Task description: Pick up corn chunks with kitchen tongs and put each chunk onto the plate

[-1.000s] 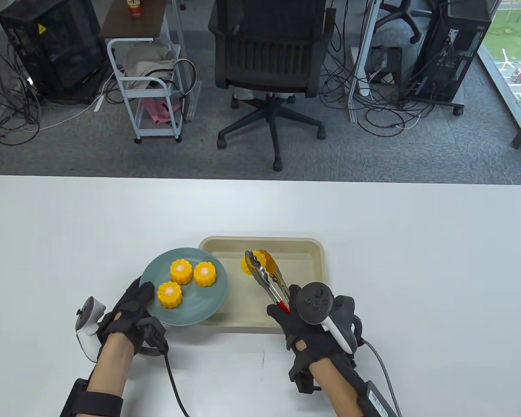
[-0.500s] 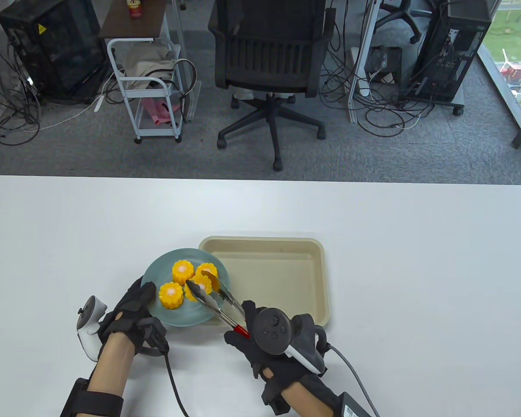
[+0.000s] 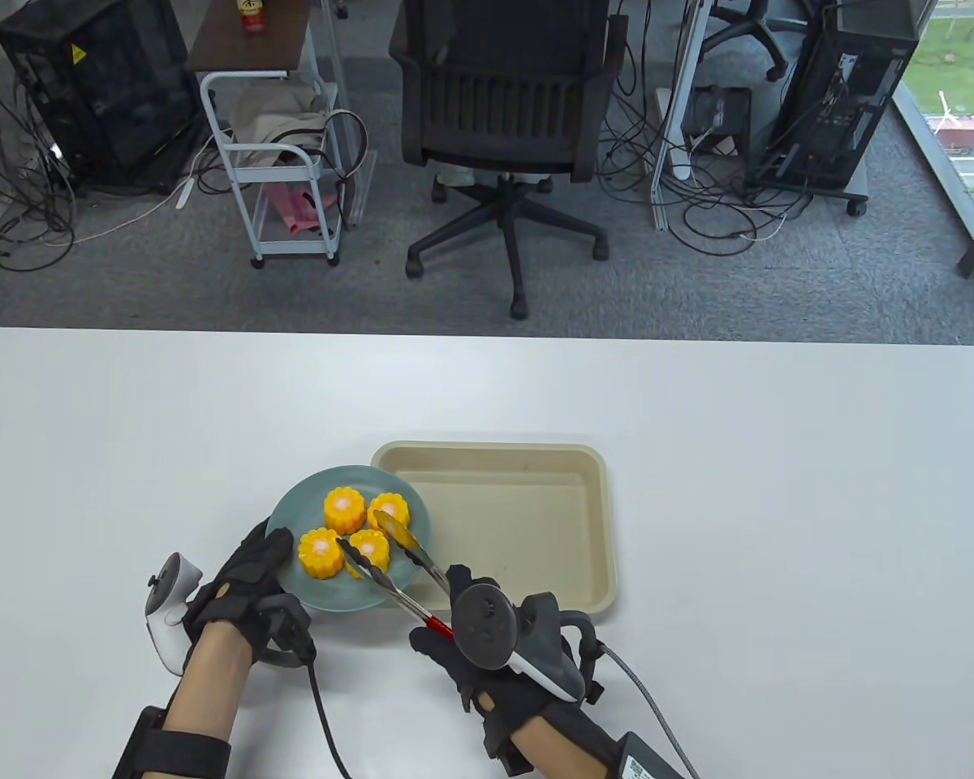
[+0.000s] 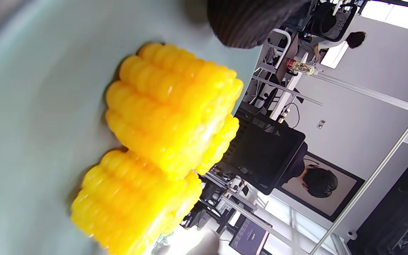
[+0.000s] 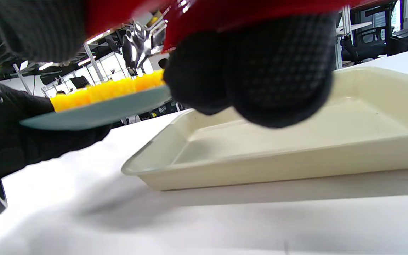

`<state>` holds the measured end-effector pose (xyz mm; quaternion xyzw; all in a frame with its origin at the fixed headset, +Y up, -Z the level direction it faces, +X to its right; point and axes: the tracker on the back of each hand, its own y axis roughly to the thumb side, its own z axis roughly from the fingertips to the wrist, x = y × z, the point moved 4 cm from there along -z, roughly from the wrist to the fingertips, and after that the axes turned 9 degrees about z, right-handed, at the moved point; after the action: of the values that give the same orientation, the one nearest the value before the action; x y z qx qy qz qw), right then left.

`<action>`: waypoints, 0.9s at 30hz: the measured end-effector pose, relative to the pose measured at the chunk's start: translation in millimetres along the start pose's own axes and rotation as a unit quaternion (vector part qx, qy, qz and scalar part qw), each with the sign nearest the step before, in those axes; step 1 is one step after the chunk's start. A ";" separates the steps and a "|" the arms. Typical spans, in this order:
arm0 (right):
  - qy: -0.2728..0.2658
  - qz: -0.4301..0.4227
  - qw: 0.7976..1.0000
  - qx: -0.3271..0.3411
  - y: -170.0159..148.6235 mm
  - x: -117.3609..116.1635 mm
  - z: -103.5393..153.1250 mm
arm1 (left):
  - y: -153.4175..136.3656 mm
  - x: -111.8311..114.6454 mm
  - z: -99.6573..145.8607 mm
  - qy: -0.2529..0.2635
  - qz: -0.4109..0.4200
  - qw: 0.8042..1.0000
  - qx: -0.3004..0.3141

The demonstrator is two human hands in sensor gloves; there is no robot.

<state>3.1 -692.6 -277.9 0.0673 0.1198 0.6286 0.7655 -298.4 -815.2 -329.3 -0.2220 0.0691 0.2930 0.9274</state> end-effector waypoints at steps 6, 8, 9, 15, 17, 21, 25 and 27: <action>-0.026 -0.031 0.999 -0.021 -20.7 10.2 -1.4 | -0.4 -0.4 -0.3 0.002 0.004 1.000 0.000; -0.037 -0.036 0.998 -0.033 -29.6 13.8 -2.9 | -0.4 -0.5 -0.4 0.002 0.004 1.000 0.001; -0.042 -0.036 0.998 -0.036 -32.6 15.3 -3.6 | -0.5 -0.5 -0.4 0.002 0.005 1.000 0.000; -0.112 -0.042 0.990 -0.073 -55.3 29.4 -3.7 | -0.2 -1.1 -0.7 0.002 0.001 1.000 0.001; -0.129 -0.053 0.986 -0.093 -64.9 31.8 -3.9 | -0.5 -0.8 -1.0 0.002 0.002 1.000 0.001; -0.137 -0.067 0.982 -0.115 -85.4 30.3 -8.7 | -0.2 -0.9 -1.0 0.001 0.002 1.000 0.003; -0.120 -0.057 0.980 -0.147 -106.4 22.4 -14.4 | -0.2 -0.5 -1.0 -0.001 0.005 1.000 0.003; -0.112 -0.042 0.980 -0.162 -114.5 17.9 -17.0 | -0.1 -0.8 -1.1 -0.001 0.004 1.000 0.003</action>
<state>110.1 -698.9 -325.1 0.0071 -0.0670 0.5951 0.8008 -299.0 -816.2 -330.0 -0.2183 0.0703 0.2968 0.9270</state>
